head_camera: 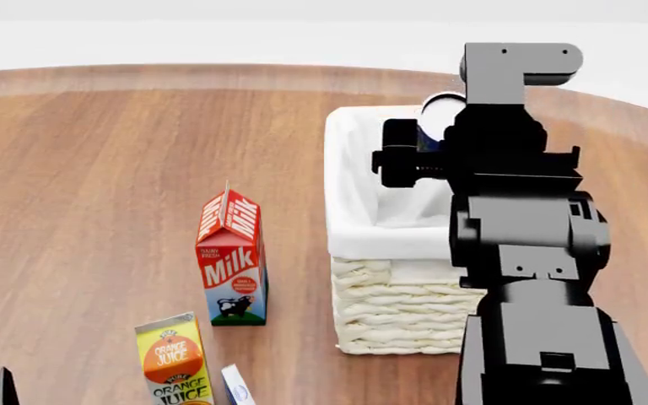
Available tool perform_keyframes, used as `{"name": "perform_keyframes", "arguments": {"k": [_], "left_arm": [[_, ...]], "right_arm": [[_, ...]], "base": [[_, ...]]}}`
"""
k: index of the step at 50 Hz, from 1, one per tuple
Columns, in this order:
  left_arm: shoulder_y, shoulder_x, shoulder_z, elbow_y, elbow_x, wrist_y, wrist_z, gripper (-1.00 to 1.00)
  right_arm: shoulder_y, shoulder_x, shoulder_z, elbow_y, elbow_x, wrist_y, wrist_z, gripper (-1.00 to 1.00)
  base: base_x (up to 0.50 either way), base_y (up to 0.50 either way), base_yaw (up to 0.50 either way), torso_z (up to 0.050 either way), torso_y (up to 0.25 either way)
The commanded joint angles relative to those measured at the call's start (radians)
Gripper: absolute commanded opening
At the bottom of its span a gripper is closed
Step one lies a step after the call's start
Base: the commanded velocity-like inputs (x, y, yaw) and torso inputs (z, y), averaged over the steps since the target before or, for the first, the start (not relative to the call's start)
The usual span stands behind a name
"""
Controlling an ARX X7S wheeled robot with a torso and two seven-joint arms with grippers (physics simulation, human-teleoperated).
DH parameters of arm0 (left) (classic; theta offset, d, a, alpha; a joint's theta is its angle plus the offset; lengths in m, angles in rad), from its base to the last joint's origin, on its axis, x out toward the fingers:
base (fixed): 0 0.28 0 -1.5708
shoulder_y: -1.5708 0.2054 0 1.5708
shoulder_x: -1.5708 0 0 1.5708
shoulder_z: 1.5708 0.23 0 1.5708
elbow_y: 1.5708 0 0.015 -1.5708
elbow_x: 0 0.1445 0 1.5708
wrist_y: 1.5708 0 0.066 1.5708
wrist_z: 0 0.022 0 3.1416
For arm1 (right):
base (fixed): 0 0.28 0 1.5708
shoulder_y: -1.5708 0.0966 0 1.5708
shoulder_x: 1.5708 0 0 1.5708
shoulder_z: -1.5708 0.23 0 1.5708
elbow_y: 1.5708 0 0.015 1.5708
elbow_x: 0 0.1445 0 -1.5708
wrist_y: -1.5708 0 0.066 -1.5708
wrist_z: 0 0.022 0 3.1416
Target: Pick up the alphabet soup, and put it in the basket.
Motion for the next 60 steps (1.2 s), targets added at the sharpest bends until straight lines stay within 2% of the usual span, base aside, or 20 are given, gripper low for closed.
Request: {"name": "perform_keyframes", "arguments": {"k": [1,27,28,50,60], "left_arm": [[0.018,0.025,-0.007,0.011,0.017,0.024,0.009,1.00],[0.028,0.017,0.004,0.018,0.014,0.035,0.006,1.00],[0.028,0.017,0.004,0.018,0.014,0.035,0.006,1.00],[0.031,0.008,0.009,0.027,0.010,0.036,0.001,1.00],[0.027,0.005,0.013,0.026,0.010,0.036,-0.001,1.00]], "right_arm": [[0.020,-0.036,-0.007,0.044,-0.021,0.012,-0.036,-1.00],[0.012,-0.038,-0.011,0.044,-0.017,-0.007,-0.021,-1.00],[0.013,-0.037,-0.008,0.044,-0.016,-0.008,-0.022,1.00],[0.025,-0.035,0.044,0.044,-0.017,-0.118,-0.004,1.00],[0.028,-0.039,0.063,0.044,-0.010,-0.320,-0.007,1.00]], "base": [[0.00,0.00,0.00,0.000,0.000],[0.00,0.00,0.00,0.000,0.001],[0.00,0.00,0.00,0.000,0.000],[0.00,0.00,0.00,0.000,0.000],[0.00,0.00,0.00,0.000,0.000]]}}
